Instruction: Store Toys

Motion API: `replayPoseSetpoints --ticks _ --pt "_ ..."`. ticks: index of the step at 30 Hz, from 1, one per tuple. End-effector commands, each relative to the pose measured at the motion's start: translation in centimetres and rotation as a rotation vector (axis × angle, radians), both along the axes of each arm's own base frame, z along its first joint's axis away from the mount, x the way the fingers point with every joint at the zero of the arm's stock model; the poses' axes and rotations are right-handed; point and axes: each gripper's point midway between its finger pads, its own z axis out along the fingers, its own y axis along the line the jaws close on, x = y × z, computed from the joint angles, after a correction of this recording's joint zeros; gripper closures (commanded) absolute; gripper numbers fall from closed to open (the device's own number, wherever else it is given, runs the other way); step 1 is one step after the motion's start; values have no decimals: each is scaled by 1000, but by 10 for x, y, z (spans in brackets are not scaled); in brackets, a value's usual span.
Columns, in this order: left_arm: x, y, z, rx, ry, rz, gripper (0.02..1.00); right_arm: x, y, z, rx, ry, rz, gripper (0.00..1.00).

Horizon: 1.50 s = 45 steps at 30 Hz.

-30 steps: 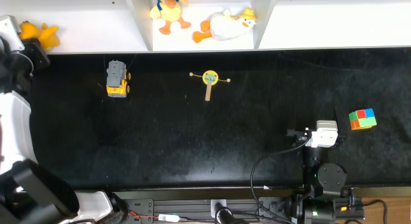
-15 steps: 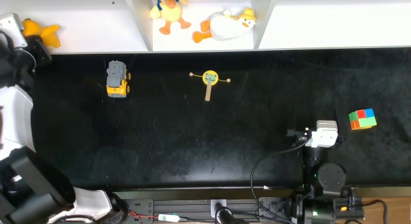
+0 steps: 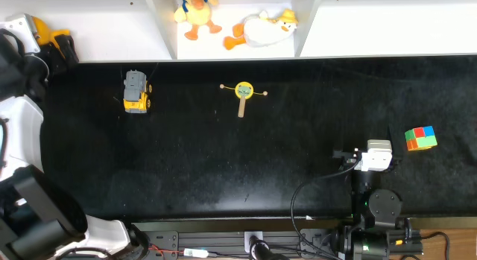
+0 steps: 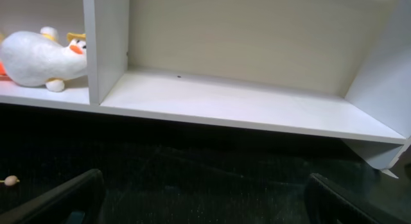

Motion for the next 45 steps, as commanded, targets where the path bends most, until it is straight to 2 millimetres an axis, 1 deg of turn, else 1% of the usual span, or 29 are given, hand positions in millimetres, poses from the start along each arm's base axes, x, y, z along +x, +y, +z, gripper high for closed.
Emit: replayPoseSetpoints --ticks 1,4,7,9,11,13,14,16,19,22,27,33,35,37,39,42,45 --pt "-19 -4 27 30 -17 19 20 0 -2 -4 -3 3 -11 5" --pt "-49 -11 29 51 2 55 23 0 -2 -4 -3 3 -11 5" --pt "-81 -29 18 46 9 51 20 0 -2 -4 -3 3 -11 5" --pt "-104 -49 0 20 26 38 20 0 -2 -4 -3 3 -11 7" --pt "-120 -68 -19 -15 48 20 20 0 -2 -4 -3 3 -11 5" --pt "-131 -93 -40 -42 83 -36 20 0 -2 -4 -3 3 -11 5" --pt "-133 -104 -48 -49 102 -62 20 0 -2 -4 -3 3 -11 5" --pt "-133 -125 -58 -54 132 -125 20 0 -2 -4 -3 3 -11 7" --pt "-123 -153 -67 -44 151 -213 20 0 -2 -4 -3 3 -11 5" --pt "-112 -166 -77 -9 160 -256 20 0 -2 -4 -3 3 -11 5" --pt "-89 -166 -87 22 129 -258 20 0 -2 -4 -3 3 -11 5" --pt "-72 -164 -99 48 107 -274 18 0 -2 -4 -3 3 -11 5" --pt "-69 -164 -103 48 106 -274 56 0 -2 -4 -3 3 -11 7" --pt "-67 -163 -108 47 110 -274 73 0 -2 -4 -3 3 -11 5" --pt "-66 -163 -113 45 119 -274 134 0 -2 -4 -3 3 -11 5" --pt "-66 -163 -119 41 130 -274 253 0 -2 -4 -3 3 -11 5" --pt "-65 -163 -121 41 133 -274 347 0 -2 -4 -2 3 -11 5"
